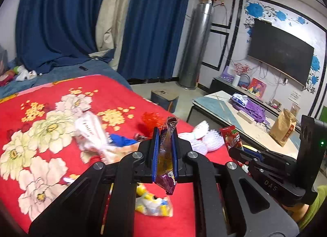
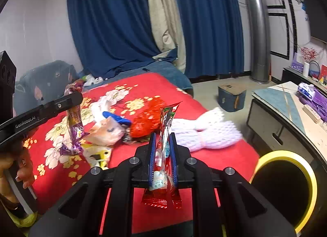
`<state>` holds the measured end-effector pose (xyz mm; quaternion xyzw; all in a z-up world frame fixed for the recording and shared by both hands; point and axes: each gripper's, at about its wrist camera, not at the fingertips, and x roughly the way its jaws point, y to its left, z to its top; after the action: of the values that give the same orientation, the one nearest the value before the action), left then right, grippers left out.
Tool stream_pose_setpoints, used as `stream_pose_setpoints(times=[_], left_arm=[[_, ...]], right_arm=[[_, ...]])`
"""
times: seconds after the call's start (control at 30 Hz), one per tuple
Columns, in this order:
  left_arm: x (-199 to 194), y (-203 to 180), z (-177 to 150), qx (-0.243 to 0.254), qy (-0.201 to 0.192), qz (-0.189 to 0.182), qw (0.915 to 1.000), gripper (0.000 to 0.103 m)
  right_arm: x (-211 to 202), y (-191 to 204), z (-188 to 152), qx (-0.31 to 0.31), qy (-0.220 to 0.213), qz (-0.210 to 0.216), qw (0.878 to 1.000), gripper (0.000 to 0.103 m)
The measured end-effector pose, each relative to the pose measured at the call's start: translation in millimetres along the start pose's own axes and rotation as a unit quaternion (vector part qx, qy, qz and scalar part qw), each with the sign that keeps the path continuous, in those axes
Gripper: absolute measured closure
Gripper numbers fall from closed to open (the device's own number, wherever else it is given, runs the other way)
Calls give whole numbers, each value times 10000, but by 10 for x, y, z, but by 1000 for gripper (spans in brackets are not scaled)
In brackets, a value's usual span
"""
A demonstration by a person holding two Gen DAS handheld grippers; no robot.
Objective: Collect trash
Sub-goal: 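Carry both held wrappers over the yellow-rimmed trash bin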
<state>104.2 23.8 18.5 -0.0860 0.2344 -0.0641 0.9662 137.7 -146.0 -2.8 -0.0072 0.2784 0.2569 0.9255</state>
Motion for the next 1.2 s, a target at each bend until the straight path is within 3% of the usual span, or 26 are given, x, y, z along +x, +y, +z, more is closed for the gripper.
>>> stream_pose_setpoints(times=[0.6,1.2], left_arm=[[395,-820,26,474,178,-771,9957,97],[786,-1565,-136,691,431,-1601,9837,97]], right_arm=[[-366,-634,12,419,-276,-564,9971,90],[-696,-1377,-206,1026,-344,-1240,9864,90]])
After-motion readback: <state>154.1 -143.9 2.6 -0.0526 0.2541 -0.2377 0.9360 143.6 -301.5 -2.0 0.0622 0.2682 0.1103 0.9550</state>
